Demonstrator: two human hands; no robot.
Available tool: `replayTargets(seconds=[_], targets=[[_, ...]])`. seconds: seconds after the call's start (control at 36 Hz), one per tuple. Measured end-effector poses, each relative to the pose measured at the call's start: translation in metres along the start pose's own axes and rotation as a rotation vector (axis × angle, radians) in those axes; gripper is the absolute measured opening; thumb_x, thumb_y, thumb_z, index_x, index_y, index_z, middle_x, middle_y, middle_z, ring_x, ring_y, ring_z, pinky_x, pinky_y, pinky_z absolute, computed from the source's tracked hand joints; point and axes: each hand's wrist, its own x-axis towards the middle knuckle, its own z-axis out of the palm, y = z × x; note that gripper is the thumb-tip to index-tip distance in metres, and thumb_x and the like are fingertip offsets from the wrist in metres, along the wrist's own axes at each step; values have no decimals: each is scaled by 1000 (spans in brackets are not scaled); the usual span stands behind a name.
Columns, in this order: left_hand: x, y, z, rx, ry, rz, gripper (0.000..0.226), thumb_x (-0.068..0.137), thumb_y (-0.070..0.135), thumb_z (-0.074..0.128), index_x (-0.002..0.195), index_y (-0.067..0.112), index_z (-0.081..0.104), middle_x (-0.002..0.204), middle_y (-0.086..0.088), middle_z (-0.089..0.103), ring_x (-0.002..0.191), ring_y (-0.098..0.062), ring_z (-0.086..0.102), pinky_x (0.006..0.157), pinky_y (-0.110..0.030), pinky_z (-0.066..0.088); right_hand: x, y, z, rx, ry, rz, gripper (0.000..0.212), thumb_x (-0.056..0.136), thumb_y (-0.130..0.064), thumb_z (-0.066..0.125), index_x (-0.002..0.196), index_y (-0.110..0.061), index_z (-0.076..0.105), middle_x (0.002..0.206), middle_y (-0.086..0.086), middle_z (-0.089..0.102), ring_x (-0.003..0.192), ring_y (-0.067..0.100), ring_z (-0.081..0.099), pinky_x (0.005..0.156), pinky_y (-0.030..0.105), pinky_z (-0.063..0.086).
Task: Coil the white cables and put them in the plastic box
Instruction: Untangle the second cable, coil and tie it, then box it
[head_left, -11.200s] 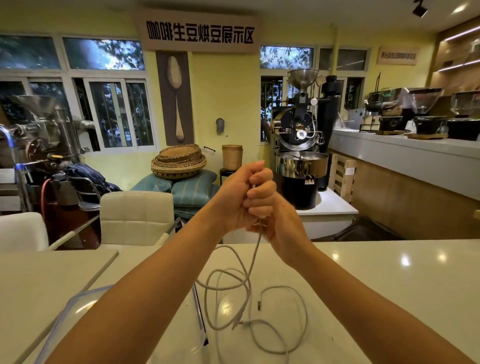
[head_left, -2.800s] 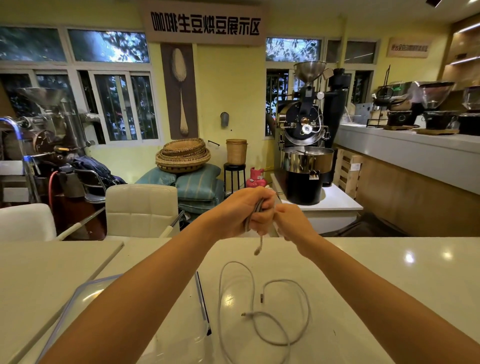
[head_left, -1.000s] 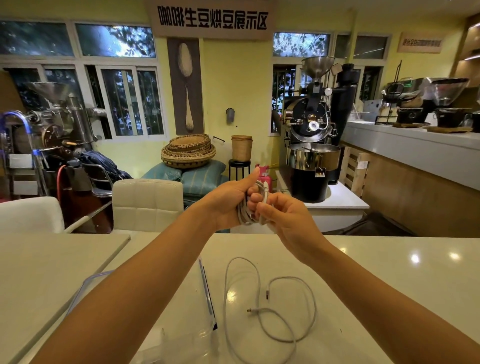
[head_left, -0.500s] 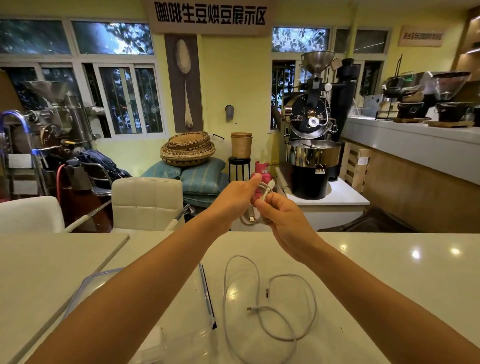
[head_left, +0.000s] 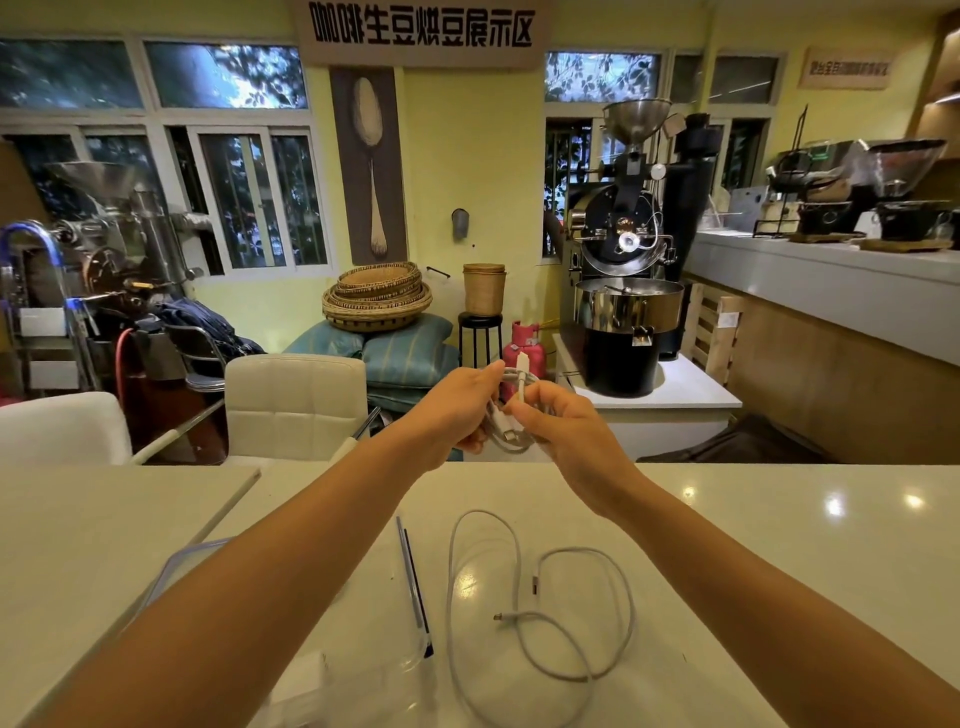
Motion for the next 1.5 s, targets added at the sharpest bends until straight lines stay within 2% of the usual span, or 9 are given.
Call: replayTargets(seconds=[0.19, 0.31, 0.42, 0.67, 0.83, 0.94, 1.08, 1.31, 1.5], targets=[[1, 4, 5, -56, 127, 42, 44, 99, 33, 26, 64, 12, 44, 52, -6, 40, 46, -15, 35, 43, -23, 29, 0, -4, 4, 199, 48, 19, 25, 96, -13, 38, 85, -9, 60, 85, 9, 61, 71, 6, 62, 65, 13, 51], [6, 2, 2, -46, 210, 104, 45, 99, 32, 26, 62, 14, 45, 42, -2, 41, 36, -12, 36, 37, -20, 29, 2, -9, 4, 262, 146, 30, 35, 95, -10, 35, 88, 18, 53, 102, 42, 48, 92, 47, 48, 80, 29, 43], [5, 1, 0, -60, 252, 159, 43, 99, 31, 26, 64, 16, 45, 49, -4, 46, 42, -14, 40, 43, -25, 32, 4, -15, 6, 266, 190, 80, 34, 91, -7, 39, 67, 15, 50, 71, 24, 42, 75, 27, 42, 75, 32, 40], [1, 4, 1, 153, 366, 315, 39, 100, 24, 26, 81, 6, 56, 70, -7, 52, 71, -23, 49, 62, -24, 41, 7, -12, 15, 173, 189, 123, 32, 90, -7, 43, 104, 21, 51, 102, 38, 54, 87, 28, 49, 98, 54, 44], [-8, 3, 3, 309, 341, 396, 39, 100, 19, 25, 107, -3, 56, 85, -10, 47, 83, -24, 46, 74, -31, 36, 6, -7, 15, 122, 199, 58, 6, 89, -7, 52, 86, -10, 56, 87, -3, 56, 93, 22, 54, 78, 32, 53], [-8, 3, 3, 322, 326, 421, 35, 99, 20, 26, 97, 3, 57, 75, -7, 45, 70, -18, 44, 71, -36, 34, 6, -3, 14, 179, 231, -6, 34, 84, -3, 59, 89, -30, 40, 101, -2, 50, 108, 26, 53, 80, 36, 54], [-7, 1, 3, 298, 311, 427, 36, 100, 21, 27, 92, 2, 57, 63, 6, 35, 74, -20, 43, 68, -28, 31, 12, -3, 8, 435, 185, 196, 56, 80, 5, 60, 121, -19, 30, 102, 9, 54, 99, 26, 58, 84, 39, 53], [-4, -4, 1, 383, 280, 461, 39, 99, 20, 27, 62, 16, 39, 62, 6, 33, 62, -10, 33, 59, -21, 19, 11, -5, 2, 498, -77, 313, 21, 87, 3, 49, 104, -7, 55, 86, 9, 62, 77, 20, 62, 65, 25, 56], [-2, -7, -4, 306, 231, 339, 45, 100, 27, 24, 106, -4, 55, 92, -17, 54, 93, -32, 53, 79, -35, 38, 13, 1, 3, 430, -144, 252, 20, 88, 2, 49, 93, -16, 57, 80, 4, 68, 63, 15, 70, 61, 25, 59]])
